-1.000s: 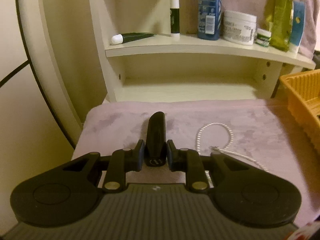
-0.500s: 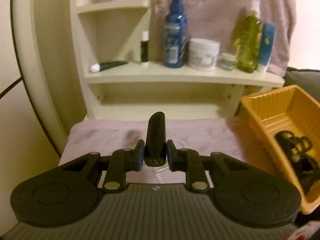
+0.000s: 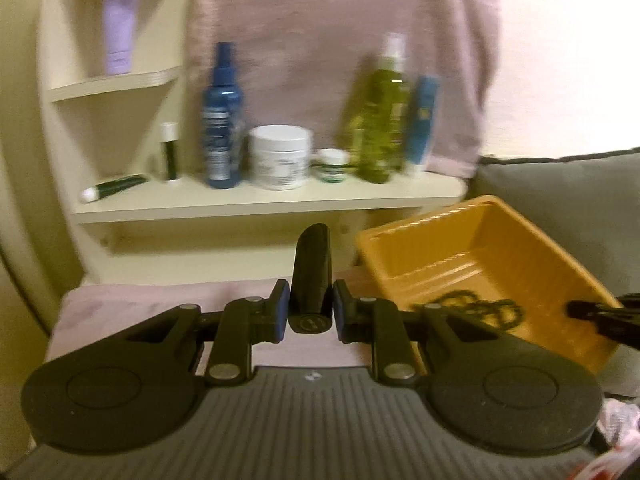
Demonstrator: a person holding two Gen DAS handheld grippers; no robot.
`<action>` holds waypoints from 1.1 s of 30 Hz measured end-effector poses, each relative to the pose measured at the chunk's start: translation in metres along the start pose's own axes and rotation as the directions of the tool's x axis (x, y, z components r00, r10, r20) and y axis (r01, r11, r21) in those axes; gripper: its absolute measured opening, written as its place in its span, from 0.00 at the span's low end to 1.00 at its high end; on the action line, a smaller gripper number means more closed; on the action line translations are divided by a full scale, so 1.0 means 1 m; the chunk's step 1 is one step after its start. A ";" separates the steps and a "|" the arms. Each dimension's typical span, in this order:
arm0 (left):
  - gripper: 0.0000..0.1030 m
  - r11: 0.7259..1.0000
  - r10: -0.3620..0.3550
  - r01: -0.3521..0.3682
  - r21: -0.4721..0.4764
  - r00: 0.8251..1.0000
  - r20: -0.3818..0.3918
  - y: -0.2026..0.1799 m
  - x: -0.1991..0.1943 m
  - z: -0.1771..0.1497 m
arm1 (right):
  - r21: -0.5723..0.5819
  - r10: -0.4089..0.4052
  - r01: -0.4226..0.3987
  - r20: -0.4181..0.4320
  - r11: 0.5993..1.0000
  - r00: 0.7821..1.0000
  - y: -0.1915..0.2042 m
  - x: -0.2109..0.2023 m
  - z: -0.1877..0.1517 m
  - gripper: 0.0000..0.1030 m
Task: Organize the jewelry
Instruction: 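Lift the black item with the left gripper and lower it into the tray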
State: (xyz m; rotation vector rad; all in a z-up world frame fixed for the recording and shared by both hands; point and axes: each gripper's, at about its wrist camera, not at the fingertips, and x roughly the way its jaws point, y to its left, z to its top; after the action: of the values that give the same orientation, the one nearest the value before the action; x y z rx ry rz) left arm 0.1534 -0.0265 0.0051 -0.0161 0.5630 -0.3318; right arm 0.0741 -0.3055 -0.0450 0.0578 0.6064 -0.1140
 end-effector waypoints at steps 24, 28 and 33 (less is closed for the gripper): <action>0.20 0.956 -0.269 0.278 0.092 0.958 -0.102 -0.099 0.015 -0.018 | 0.008 0.003 -0.003 0.001 1.000 1.000 0.001 -0.001 0.000 0.04; 0.20 0.954 -0.274 0.285 0.092 0.955 -0.115 -0.102 0.020 -0.020 | 0.008 0.003 -0.003 0.001 1.000 1.000 0.001 0.000 0.000 0.04; 0.20 0.953 -0.272 0.285 0.100 0.954 -0.123 -0.104 0.024 -0.022 | 0.008 0.003 -0.003 0.001 1.000 1.000 0.001 0.000 0.000 0.04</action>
State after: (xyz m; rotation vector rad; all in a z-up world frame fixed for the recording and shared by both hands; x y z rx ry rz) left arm 0.1294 -0.1303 -0.0147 0.0355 0.6496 -0.6442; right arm 0.0739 -0.3050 -0.0448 0.0669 0.6049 -0.1134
